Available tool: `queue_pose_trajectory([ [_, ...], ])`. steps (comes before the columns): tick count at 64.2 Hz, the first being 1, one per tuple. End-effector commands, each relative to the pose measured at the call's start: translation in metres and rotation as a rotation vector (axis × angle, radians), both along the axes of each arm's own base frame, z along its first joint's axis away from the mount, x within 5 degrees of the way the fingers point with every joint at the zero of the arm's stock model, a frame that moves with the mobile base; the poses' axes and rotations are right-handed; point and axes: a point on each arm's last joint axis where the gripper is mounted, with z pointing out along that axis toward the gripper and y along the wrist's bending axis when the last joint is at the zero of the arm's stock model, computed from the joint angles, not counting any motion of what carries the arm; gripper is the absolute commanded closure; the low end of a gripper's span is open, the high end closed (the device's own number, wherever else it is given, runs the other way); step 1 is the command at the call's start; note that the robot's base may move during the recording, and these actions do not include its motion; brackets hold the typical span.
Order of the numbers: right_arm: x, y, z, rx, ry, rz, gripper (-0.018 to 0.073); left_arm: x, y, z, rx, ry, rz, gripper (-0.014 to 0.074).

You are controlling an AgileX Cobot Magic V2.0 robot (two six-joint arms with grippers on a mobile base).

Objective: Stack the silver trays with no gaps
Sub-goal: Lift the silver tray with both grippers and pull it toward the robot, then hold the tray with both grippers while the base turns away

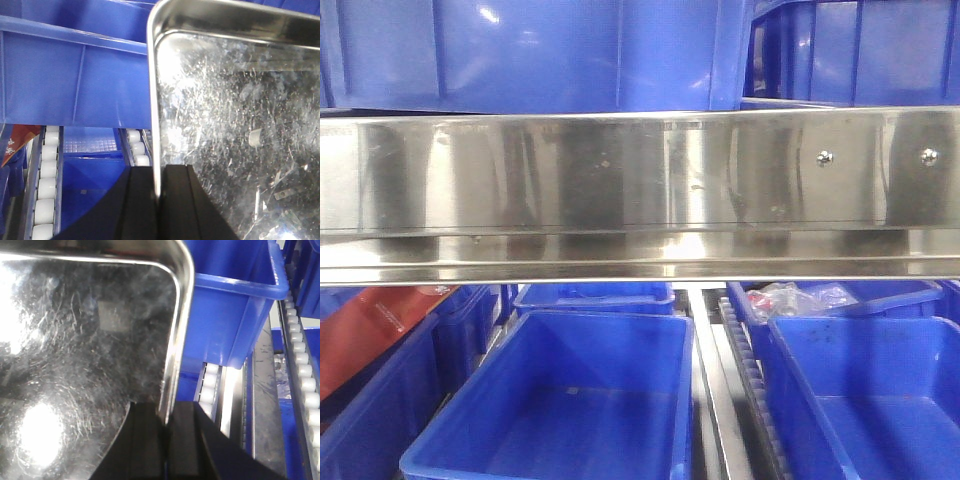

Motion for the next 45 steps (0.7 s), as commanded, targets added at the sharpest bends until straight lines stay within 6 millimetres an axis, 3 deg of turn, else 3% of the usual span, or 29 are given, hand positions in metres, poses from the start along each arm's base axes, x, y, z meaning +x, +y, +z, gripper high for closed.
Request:
queue_pose_trajectory([
  [1,-0.0021,0.0009,0.0068,0.009,-0.046,0.04,0.0626,-0.0012,-0.0025,0.0087,-0.043,-0.064,-0.017,0.0613],
  [45,-0.0021,0.0026,0.008,0.02,-0.057,0.056,0.0626,-0.0005,-0.0028,0.0085,-0.043,-0.063,-0.017,0.0613],
])
